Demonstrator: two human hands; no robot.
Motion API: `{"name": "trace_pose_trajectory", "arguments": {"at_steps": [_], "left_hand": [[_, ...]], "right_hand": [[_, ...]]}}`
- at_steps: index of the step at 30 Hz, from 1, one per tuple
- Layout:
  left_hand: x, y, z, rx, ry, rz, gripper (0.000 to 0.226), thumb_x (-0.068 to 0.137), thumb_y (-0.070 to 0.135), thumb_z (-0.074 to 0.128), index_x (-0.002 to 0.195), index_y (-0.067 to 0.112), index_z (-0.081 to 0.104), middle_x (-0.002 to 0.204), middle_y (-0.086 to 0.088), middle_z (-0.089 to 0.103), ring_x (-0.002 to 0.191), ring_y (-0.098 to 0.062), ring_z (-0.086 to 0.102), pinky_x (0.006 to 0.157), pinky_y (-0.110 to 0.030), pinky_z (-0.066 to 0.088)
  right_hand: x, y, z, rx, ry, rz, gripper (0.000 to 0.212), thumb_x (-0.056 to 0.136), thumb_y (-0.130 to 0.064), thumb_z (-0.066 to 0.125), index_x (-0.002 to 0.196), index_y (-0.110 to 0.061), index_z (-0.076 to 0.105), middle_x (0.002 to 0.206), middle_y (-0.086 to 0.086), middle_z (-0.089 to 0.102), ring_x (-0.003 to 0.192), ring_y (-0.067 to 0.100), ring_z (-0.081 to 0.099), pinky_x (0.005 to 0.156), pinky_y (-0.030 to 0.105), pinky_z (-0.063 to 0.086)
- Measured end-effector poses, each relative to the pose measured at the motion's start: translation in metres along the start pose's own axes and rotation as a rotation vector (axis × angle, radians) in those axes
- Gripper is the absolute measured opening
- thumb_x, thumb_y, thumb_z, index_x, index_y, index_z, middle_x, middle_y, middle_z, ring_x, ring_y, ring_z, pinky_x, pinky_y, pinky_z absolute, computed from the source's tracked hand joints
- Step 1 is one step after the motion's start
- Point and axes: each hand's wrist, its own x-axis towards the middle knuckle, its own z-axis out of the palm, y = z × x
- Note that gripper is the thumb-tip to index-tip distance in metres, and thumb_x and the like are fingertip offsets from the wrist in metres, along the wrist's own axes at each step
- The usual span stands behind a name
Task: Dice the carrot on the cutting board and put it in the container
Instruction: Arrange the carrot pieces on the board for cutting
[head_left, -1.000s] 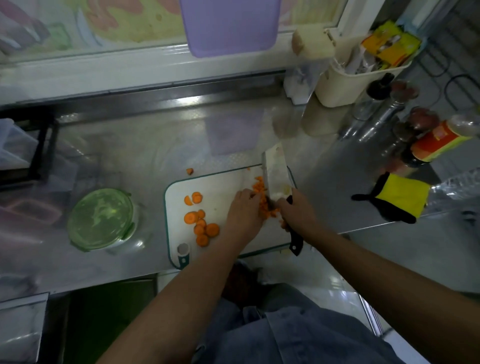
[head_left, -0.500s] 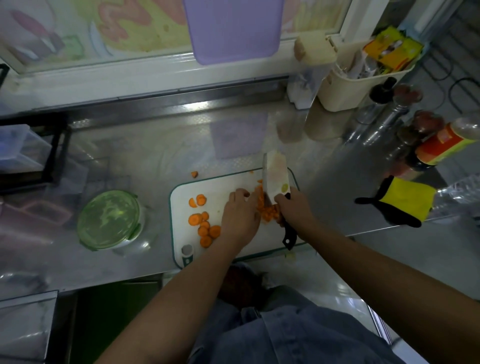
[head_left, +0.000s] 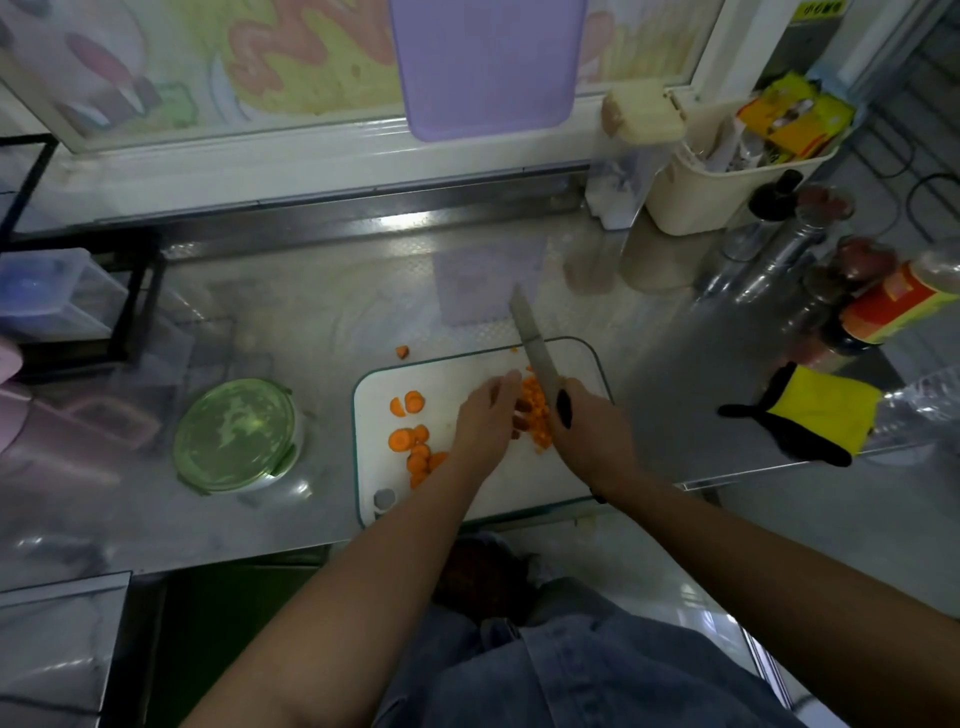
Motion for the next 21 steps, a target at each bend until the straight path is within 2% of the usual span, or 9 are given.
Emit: {"name": "trace_pose_trajectory", "arguments": {"at_steps": [2, 4, 6, 8, 10, 13, 15, 18, 21], "left_hand": [[0.001, 0.005, 0.004, -0.254, -0.002, -0.112, 0.028, 0.100, 0.037, 0.046, 0.107, 0.014, 0.060, 0.099, -0.014, 0.068, 0.077, -0.026, 0.066, 0.070, -0.038, 0.058], [0.006, 0.001, 0.004, -0.178, 0.087, -0.107, 0.022, 0.099, 0.025, 0.045, 0.108, 0.011, 0.059, 0.099, -0.013, 0.066, 0.085, -0.028, 0.065, 0.078, -0.046, 0.057], [0.011, -0.010, -0.001, -0.117, 0.182, -0.125, 0.021, 0.096, 0.016, 0.040, 0.098, 0.011, 0.060, 0.090, -0.011, 0.063, 0.084, -0.028, 0.061, 0.079, -0.046, 0.055], [0.014, -0.016, -0.007, -0.148, 0.207, -0.139, 0.024, 0.096, 0.013, 0.038, 0.082, 0.012, 0.057, 0.077, -0.008, 0.057, 0.075, -0.024, 0.054, 0.069, -0.038, 0.046], [0.014, -0.019, -0.012, -0.191, 0.223, -0.155, 0.030, 0.097, 0.015, 0.039, 0.070, 0.015, 0.052, 0.071, -0.007, 0.054, 0.072, -0.023, 0.050, 0.068, -0.035, 0.041], [0.014, -0.019, -0.012, -0.257, 0.237, -0.189, 0.029, 0.096, 0.013, 0.040, 0.072, 0.015, 0.056, 0.075, -0.009, 0.059, 0.074, -0.023, 0.054, 0.070, -0.036, 0.044], [0.014, -0.018, -0.012, -0.270, 0.240, -0.190, 0.025, 0.093, 0.011, 0.039, 0.075, 0.014, 0.057, 0.079, -0.012, 0.060, 0.075, -0.024, 0.054, 0.069, -0.036, 0.044], [0.012, -0.017, -0.013, -0.263, 0.229, -0.181, 0.024, 0.091, 0.013, 0.040, 0.073, 0.015, 0.056, 0.078, -0.013, 0.059, 0.075, -0.024, 0.053, 0.068, -0.037, 0.042], [0.011, -0.019, -0.015, -0.242, 0.231, -0.183, 0.026, 0.092, 0.013, 0.039, 0.070, 0.015, 0.054, 0.075, -0.012, 0.058, 0.073, -0.024, 0.052, 0.068, -0.037, 0.042]], "right_hand": [[-0.008, 0.002, 0.005, -0.052, -0.036, -0.133, 0.022, 0.092, -0.023, 0.053, 0.112, -0.015, 0.057, 0.095, 0.004, 0.063, 0.081, 0.024, 0.061, 0.062, 0.031, 0.042], [-0.012, 0.005, 0.010, -0.024, -0.147, -0.207, 0.038, 0.089, -0.022, 0.057, 0.126, -0.017, 0.054, 0.107, 0.005, 0.059, 0.089, 0.025, 0.059, 0.067, 0.033, 0.045], [-0.012, 0.006, 0.010, 0.122, -0.226, -0.218, 0.044, 0.092, -0.033, 0.051, 0.134, -0.018, 0.051, 0.105, 0.002, 0.050, 0.088, 0.017, 0.051, 0.069, 0.029, 0.039], [-0.009, 0.011, 0.010, 0.268, -0.173, -0.238, 0.049, 0.093, -0.043, 0.040, 0.133, -0.018, 0.053, 0.107, 0.003, 0.046, 0.093, 0.016, 0.046, 0.078, 0.030, 0.037], [-0.007, 0.018, 0.010, 0.276, -0.117, -0.267, 0.055, 0.092, -0.049, 0.031, 0.135, -0.021, 0.052, 0.124, 0.009, 0.044, 0.110, 0.022, 0.042, 0.094, 0.034, 0.033], [-0.008, 0.018, 0.016, 0.211, -0.230, -0.258, 0.058, 0.089, -0.060, 0.020, 0.138, -0.040, 0.042, 0.151, 0.005, 0.022, 0.133, 0.020, 0.021, 0.109, 0.040, 0.016], [-0.007, 0.019, 0.018, 0.169, -0.286, -0.196, 0.063, 0.083, -0.067, 0.013, 0.139, -0.046, 0.036, 0.157, -0.001, 0.011, 0.139, 0.020, 0.011, 0.113, 0.043, 0.010], [-0.002, 0.019, 0.015, 0.149, -0.251, -0.056, 0.078, 0.075, -0.071, 0.007, 0.143, -0.041, 0.032, 0.158, 0.000, 0.007, 0.141, 0.024, 0.008, 0.113, 0.044, 0.010], [-0.002, 0.016, 0.017, 0.153, -0.256, -0.136, 0.067, 0.080, -0.068, 0.013, 0.139, -0.045, 0.035, 0.158, -0.001, 0.010, 0.140, 0.025, 0.011, 0.114, 0.047, 0.012]]}}
